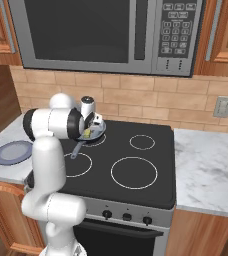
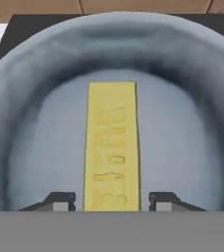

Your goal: Pick up the butter stick and place it in the pan. Then turn on the burner for the pan.

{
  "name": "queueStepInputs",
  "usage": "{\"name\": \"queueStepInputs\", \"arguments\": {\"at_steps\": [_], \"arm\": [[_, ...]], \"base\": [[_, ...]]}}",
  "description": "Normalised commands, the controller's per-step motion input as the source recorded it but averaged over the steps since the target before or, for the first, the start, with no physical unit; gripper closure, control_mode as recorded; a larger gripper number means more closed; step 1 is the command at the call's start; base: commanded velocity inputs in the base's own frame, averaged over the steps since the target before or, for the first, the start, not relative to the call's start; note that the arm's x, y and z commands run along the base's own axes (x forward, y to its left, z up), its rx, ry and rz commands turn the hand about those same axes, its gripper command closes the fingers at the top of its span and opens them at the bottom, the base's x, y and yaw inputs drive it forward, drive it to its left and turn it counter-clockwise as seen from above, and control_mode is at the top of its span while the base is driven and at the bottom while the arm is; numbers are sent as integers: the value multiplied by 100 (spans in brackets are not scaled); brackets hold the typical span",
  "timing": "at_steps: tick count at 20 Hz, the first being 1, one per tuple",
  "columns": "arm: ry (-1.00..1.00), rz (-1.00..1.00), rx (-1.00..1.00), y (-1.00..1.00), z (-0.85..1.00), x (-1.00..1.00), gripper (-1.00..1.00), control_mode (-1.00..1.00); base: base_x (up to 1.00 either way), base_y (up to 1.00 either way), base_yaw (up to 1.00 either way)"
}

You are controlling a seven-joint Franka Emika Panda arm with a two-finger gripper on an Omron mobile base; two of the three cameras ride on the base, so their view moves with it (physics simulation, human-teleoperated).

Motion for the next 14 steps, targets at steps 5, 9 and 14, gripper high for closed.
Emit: {"name": "queueStepInputs", "arguments": {"at_steps": [5, 9, 14], "arm": [[0, 0, 0, 0, 1, 0, -100, -100], [-8, 0, 0, 0, 1, -16, -100, -100], [-21, 0, 0, 0, 12, -57, -100, -100]], "base": [[0, 0, 0], [0, 0, 0], [0, 0, 0]]}}
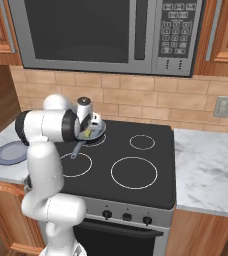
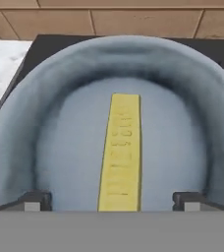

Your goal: Pick up the butter stick and place it in the pan. Then turn on the burner for the pan.

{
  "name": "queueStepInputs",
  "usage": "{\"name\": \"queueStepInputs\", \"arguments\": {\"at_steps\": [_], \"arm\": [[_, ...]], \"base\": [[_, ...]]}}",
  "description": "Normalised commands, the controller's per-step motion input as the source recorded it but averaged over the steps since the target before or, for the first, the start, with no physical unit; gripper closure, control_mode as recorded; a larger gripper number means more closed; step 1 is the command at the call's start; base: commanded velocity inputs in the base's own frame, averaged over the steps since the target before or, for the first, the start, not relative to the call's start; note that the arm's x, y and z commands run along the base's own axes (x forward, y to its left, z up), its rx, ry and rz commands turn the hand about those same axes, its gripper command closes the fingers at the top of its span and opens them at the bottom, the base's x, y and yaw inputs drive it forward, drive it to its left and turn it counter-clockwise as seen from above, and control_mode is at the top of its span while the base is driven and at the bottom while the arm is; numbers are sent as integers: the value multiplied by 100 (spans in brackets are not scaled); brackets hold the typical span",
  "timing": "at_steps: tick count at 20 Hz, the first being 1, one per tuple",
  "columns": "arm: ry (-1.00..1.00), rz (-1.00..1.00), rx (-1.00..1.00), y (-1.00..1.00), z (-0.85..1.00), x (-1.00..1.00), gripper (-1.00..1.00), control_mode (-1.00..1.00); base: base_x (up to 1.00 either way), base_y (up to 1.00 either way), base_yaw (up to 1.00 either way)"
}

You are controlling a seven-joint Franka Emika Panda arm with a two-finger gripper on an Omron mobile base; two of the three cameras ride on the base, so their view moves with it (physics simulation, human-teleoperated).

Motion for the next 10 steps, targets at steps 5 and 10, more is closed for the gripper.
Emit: {"name": "queueStepInputs", "arguments": {"at_steps": [5, 10], "arm": [[-22, 0, 0, 4, 9, -78, -100, -100], [-25, 0, 0, 0, 42, -58, -100, -100]], "base": [[0, 0, 0], [0, 0, 0]]}}
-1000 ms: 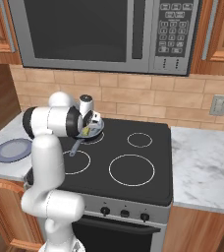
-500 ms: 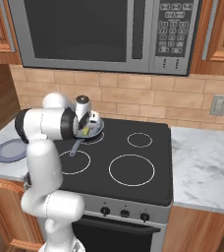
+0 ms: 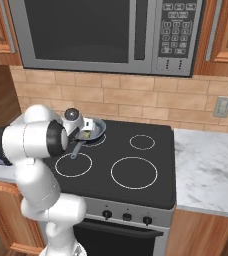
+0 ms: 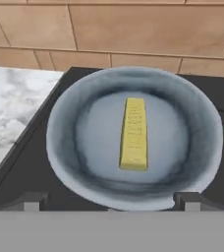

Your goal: Pick up the butter stick and place it in the pan. Then turn on the burner for the pan.

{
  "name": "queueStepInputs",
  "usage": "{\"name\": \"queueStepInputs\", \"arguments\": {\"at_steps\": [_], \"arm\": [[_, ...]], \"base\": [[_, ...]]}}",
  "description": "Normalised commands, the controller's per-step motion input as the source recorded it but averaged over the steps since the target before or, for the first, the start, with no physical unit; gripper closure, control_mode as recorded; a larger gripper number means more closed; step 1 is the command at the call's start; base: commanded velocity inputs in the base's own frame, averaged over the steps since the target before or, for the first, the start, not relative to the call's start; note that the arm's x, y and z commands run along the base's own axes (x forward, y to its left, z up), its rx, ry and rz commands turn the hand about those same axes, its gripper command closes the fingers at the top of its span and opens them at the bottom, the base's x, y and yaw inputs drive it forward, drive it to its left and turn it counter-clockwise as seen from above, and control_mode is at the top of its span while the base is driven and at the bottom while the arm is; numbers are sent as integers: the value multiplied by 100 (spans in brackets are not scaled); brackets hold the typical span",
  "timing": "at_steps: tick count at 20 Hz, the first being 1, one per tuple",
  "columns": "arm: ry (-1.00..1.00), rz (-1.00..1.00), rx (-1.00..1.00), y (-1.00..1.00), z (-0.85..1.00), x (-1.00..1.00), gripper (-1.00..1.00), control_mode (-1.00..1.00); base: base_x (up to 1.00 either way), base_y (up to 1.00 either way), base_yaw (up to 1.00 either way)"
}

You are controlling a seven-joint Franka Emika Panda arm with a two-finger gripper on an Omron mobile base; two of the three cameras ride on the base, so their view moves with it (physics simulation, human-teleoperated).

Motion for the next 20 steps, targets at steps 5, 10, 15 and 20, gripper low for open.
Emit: {"name": "queueStepInputs", "arguments": {"at_steps": [5, 10, 15, 20], "arm": [[-22, 0, 0, 0, 52, -54, -100, -100], [-18, 0, 0, 0, 55, -50, -100, -100], [-16, 0, 0, 0, 57, -51, -100, -100], [-16, 0, 0, -1, 50, -57, -100, -100]], "base": [[0, 0, 0], [0, 0, 0], [0, 0, 0], [0, 0, 0]]}}
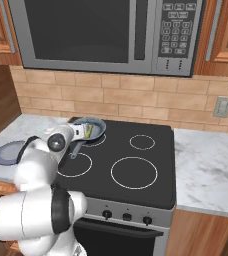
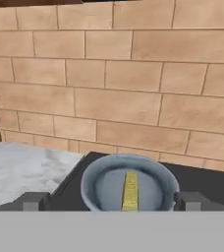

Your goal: Pick up the butter stick and place it in the pan. Then turn on the burner for the pan.

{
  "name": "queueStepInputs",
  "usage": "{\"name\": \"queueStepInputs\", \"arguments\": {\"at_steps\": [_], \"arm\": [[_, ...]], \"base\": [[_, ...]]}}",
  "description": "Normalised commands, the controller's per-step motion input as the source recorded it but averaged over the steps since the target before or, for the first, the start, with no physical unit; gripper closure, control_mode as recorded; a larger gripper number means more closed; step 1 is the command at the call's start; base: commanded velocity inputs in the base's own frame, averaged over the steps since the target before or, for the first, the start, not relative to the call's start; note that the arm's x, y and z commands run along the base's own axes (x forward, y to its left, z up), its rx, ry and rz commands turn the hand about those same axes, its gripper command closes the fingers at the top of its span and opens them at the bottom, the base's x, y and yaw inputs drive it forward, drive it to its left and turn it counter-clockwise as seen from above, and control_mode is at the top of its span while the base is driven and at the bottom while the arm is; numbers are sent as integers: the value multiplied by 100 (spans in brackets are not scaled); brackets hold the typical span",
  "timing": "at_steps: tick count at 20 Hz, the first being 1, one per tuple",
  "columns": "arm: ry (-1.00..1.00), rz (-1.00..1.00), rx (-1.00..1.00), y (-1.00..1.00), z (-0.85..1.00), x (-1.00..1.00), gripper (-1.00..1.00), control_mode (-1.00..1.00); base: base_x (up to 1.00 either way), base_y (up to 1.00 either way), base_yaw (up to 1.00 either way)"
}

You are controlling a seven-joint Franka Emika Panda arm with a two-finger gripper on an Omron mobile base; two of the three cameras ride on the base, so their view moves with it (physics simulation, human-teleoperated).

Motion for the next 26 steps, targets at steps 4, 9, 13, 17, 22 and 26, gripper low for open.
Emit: {"name": "queueStepInputs", "arguments": {"at_steps": [4, 9, 13, 17, 22, 26], "arm": [[-16, 0, 0, 0, 48, -62, -100, -100], [-14, 0, 0, 0, 43, -70, -100, -100], [-9, -1, 0, 0, 43, -79, -100, -100], [-1, -4, 0, -3, 32, -93, -100, -100], [0, -6, 0, 0, 15, -97, -100, -100], [0, -8, 0, 0, 1, -81, -100, -100]], "base": [[0, 0, 0], [0, 0, 0], [0, 0, 0], [0, 0, 0], [0, 0, 0], [0, 0, 0]]}}
